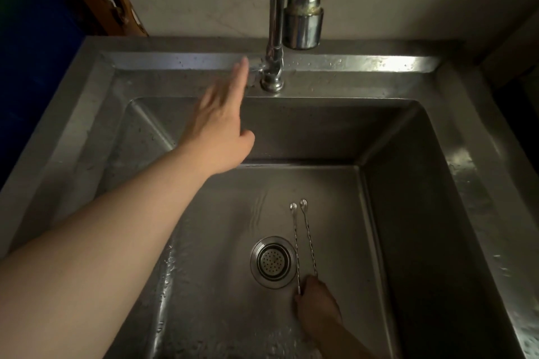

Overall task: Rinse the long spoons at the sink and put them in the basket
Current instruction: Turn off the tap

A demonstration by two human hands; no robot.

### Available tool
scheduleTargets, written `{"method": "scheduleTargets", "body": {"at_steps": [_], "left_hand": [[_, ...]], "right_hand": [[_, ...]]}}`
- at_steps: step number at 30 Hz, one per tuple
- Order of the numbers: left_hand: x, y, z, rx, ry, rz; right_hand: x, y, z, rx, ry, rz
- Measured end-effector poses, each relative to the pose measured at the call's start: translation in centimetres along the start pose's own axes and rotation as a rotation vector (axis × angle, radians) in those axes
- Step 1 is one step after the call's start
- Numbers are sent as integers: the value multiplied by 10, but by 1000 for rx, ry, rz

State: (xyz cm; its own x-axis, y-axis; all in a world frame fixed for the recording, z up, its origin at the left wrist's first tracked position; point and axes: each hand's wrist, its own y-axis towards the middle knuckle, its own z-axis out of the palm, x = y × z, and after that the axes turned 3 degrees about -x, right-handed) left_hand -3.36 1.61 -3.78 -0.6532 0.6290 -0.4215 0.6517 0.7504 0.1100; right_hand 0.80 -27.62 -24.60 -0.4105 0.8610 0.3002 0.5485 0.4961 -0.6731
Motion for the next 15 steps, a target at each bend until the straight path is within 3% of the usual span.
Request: {"method": "scheduleTargets", "body": {"at_steps": [5, 10, 15], "left_hand": [[20, -16, 11, 92, 253, -125], [9, -62, 51, -131, 133, -80], [-9, -141, 134, 197, -172, -461]], "right_hand": [[-1, -1, -3, -8, 35, -10], [-3, -3, -13, -60, 86, -30], [-1, 3, -26, -198, 99, -30]]}}
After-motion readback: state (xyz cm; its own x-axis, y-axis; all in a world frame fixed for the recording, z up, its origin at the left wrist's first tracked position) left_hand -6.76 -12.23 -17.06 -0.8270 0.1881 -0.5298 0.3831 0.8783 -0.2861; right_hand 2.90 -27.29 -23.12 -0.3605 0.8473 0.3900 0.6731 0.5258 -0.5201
